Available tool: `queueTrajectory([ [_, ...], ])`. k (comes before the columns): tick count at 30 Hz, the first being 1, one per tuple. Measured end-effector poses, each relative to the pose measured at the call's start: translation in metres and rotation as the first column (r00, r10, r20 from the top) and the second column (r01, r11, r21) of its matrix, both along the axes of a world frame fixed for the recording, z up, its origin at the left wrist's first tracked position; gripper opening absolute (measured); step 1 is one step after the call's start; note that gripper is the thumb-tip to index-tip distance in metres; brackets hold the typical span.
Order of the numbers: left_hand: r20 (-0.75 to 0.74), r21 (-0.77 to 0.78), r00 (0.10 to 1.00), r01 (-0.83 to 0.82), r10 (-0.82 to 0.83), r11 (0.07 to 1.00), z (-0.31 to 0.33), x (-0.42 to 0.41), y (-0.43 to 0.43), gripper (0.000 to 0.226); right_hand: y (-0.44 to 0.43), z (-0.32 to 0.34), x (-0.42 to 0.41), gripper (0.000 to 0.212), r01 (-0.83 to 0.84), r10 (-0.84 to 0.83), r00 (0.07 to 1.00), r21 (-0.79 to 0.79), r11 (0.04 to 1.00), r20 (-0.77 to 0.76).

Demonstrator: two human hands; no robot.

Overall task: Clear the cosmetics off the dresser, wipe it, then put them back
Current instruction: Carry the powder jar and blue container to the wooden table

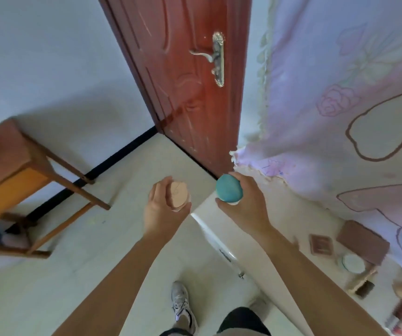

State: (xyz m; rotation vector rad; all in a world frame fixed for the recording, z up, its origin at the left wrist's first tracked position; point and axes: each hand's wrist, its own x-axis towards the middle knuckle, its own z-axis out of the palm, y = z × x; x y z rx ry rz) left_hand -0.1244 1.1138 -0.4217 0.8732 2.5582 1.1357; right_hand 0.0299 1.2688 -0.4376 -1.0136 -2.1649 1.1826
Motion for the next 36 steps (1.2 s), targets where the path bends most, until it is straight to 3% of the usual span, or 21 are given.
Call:
queueTrajectory([
  [9, -0.175, 0.031, 0.959, -0.221, 0.223, 0.975, 0.04, -0.106, -0.187, 0.073, -0.137, 0.032, -0.167, 0.07, -0.34, 0.344, 0.939, 0.105, 0.935, -0.024],
  [13, -0.288, 0.058, 0.911, -0.291, 0.296, 0.955, 0.048, -0.163, -0.294, 0.071, -0.225, 0.039, -0.258, 0.073, -0.503, 0.506, 0.862, 0.15, 0.851, 0.02],
  [19, -0.275, 0.062, 0.856, -0.44, 0.439, 0.896, 0.048, -0.243, -0.404, 0.074, -0.328, 0.051, -0.369, 0.073, -0.617, 0.627, 0.779, 0.191, 0.763, 0.013],
  [30, -0.255, 0.06, 0.813, -0.527, 0.523, 0.848, -0.002, -0.434, -0.455, 0.074, -0.375, 0.004, -0.582, 0.074, -0.718, 0.718, 0.691, 0.21, 0.664, 0.091],
  [36, -0.233, -0.044, 0.774, -0.613, 0.589, 0.789, 0.0, -0.56, -0.475, 0.072, -0.396, -0.002, -0.731, 0.072, -0.847, 0.84, 0.519, 0.224, 0.481, 0.159],
])
